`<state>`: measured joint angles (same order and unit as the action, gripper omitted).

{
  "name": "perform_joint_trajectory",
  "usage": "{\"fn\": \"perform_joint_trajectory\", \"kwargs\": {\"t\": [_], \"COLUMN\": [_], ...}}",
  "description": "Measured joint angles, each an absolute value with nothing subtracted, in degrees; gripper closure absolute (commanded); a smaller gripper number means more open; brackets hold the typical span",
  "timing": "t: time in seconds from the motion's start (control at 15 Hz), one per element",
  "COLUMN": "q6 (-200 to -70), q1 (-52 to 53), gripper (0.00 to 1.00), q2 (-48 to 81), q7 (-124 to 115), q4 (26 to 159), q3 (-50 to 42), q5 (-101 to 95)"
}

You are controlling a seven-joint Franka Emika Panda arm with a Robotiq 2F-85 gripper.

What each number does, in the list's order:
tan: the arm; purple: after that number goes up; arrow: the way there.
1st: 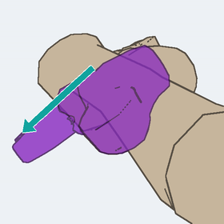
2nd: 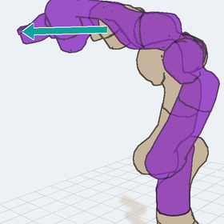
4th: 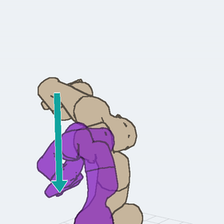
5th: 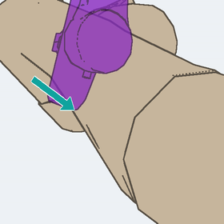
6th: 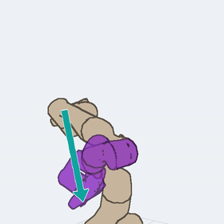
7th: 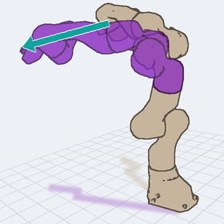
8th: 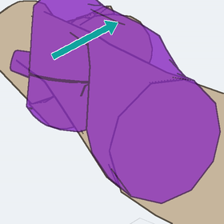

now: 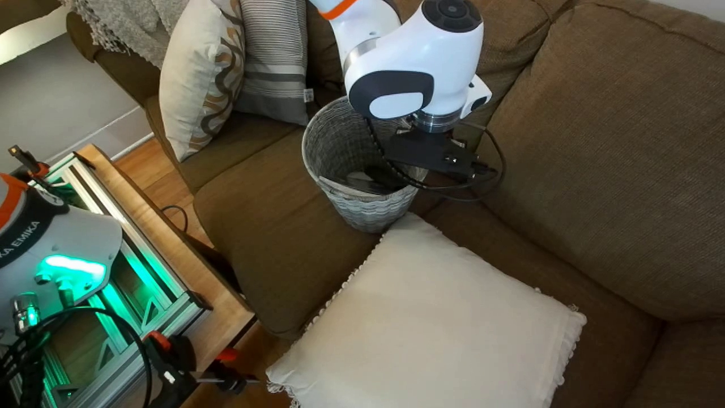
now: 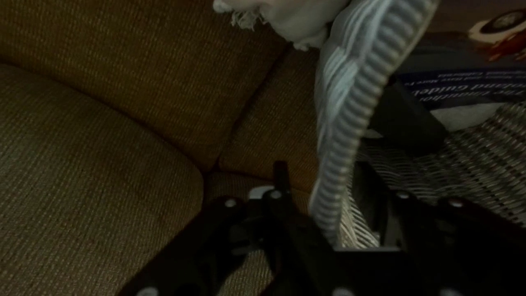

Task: Pour out the contents from the basket

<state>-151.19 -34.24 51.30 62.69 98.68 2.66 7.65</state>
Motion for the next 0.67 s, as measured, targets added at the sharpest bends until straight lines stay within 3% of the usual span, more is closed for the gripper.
{"fn": "perform_joint_trajectory", "kwargs": {"t": [0.13,0.67], "q6": [-151.2,-147.9], "q1": [-34.8,-36.9], "gripper": [1.00,0.98], "q2": [51.3,51.2], "q7": [63.3,66.3], "q4": [98.2,97.7], "q3": [2.9,4.8], "q5": [7.6,7.8]}}
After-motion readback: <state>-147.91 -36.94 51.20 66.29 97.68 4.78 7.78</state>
